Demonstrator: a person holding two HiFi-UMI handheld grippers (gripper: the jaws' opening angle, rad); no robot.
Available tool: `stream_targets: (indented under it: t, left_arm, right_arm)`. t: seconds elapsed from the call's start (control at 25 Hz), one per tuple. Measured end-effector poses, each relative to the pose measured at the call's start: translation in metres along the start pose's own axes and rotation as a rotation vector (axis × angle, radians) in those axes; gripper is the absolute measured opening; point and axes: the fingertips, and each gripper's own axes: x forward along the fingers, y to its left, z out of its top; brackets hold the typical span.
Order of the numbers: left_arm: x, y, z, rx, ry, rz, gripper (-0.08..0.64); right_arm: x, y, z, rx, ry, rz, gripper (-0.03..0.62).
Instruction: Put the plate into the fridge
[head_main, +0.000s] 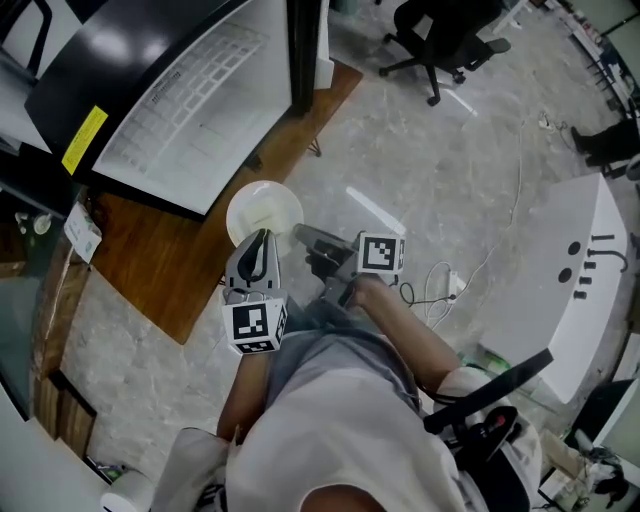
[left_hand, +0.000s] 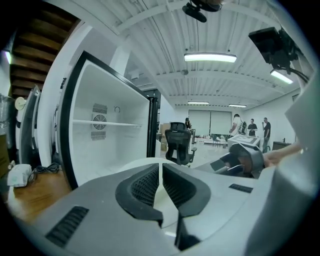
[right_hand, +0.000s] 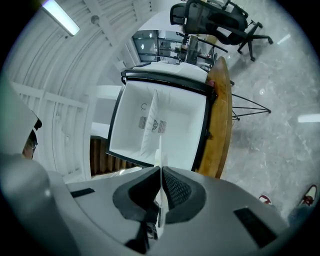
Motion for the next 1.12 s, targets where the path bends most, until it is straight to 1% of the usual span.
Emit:
stream_targets:
  t: [0.12, 0.28, 0.48, 0.6, 0.72, 0.84, 0.92, 1.0, 1.12]
  left_arm:
    - [0.014, -0.009, 0.012, -0.002, -0.007, 0.013, 0.037]
    - [0.028, 0.004, 0.034, -0.007, -0.026, 0.056, 0.037]
    - [0.069, 0.038, 0.054, -0.023, -0.068, 0.118, 0.037]
    - [0.094, 0.07, 0.071, -0.02, -0.09, 0.164, 0.037]
    - [0.11, 0.099, 0.088, -0.037, -0.095, 0.216, 0.037]
    - [0.128, 0.12, 0.113, -0.053, -0.112, 0.258, 0.037]
    - [0.136, 0.133, 0.128, -0.067, -0.112, 0.278, 0.035]
    - [0.136, 0.142, 0.144, -0.071, -0.13, 0.307, 0.035]
    - [0.128, 0.151, 0.169, -0.073, -0.183, 0.389, 0.031]
  right_arm:
    - [-0.005, 0.01, 0.024, -0.025, 0.005, 0.017, 0.024]
    - [0.005, 0.029, 0.052, -0.019, 0.011, 0.06, 0.025]
    - [0.037, 0.03, 0.093, -0.022, 0.059, 0.109, 0.025]
    - [0.067, 0.032, 0.12, -0.02, 0.098, 0.134, 0.025]
    - [0.09, 0.034, 0.141, -0.009, 0.133, 0.136, 0.025]
    - [0.109, 0.035, 0.175, 0.002, 0.151, 0.135, 0.025]
    - [0.122, 0.043, 0.197, -0.01, 0.154, 0.144, 0.025]
    - [0.13, 0.057, 0.213, -0.019, 0.163, 0.172, 0.025]
    - [0.136, 0.08, 0.231, -0.01, 0.18, 0.233, 0.025]
